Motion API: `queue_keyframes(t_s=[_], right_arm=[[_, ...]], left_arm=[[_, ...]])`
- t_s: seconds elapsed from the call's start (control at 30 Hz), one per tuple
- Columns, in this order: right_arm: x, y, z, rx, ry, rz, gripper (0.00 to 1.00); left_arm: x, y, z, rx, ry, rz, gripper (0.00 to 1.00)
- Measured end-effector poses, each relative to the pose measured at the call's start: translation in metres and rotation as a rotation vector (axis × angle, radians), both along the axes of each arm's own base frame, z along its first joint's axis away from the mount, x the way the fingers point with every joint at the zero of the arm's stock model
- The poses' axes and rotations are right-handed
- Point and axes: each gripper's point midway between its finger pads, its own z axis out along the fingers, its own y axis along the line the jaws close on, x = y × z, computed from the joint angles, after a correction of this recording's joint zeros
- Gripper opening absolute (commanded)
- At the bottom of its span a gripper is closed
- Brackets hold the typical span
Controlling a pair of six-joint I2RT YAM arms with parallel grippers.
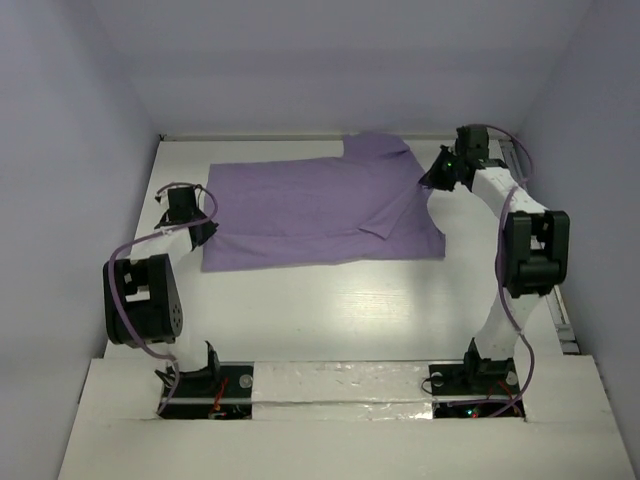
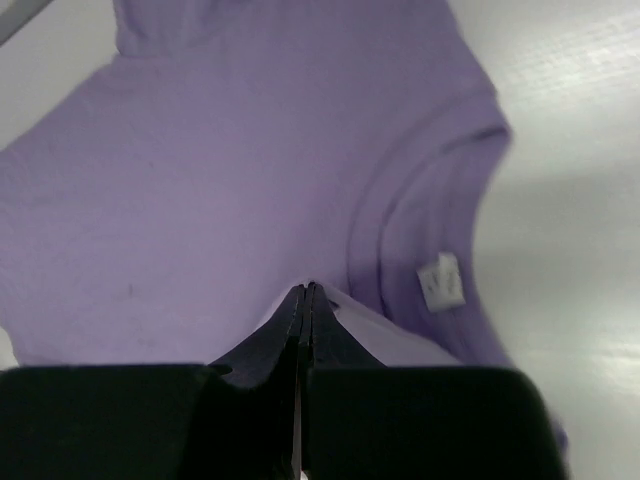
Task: Fold and stack the t-shirts
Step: Fold the flattened tshirt in 1/3 of the way
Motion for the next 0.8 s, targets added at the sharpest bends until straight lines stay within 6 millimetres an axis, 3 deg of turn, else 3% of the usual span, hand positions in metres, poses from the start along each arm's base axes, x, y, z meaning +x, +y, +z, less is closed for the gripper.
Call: queue_keyframes(t_s=[0.17, 0.43, 0.53, 0.57, 0.6, 0.67, 0.73, 0.8], right_arm=[[0.034, 0.009, -0.008, -0.023, -0.014, 0.017, 0.0], [0.081, 0.005, -0.008, -0.061, -0.055, 0.011, 0.0], [0.088, 0.005, -0.016, -0.063, -0.045, 0.011, 0.1], [0.09, 0.005, -0.021, -0.063, -0.038, 0.012, 0.26], [0.092, 0.005, -0.026, -0.062, -0.029, 0.011, 0.38], [0.095, 0.006, -0.038, -0.063, -0.001, 0.017, 0.56], [0.099, 0.006, -0.044, -0.068, 0.013, 0.028, 0.66], [0.099, 0.006, -0.044, -0.072, 0.019, 0.03, 0.67]], left_arm=[[0.026, 0.004, -0.001, 0.006, -0.023, 0.002, 0.0], [0.058, 0.008, -0.002, 0.012, -0.043, 0.003, 0.0], [0.069, 0.01, -0.005, 0.019, -0.039, 0.002, 0.0], [0.071, 0.011, -0.009, 0.021, -0.03, 0.003, 0.01], [0.071, 0.012, -0.014, 0.024, -0.017, 0.005, 0.22], [0.069, 0.013, -0.022, 0.034, 0.012, -0.001, 0.51], [0.072, 0.015, -0.019, 0.035, 0.001, 0.008, 0.62], [0.072, 0.019, -0.011, 0.049, -0.013, 0.015, 0.67]])
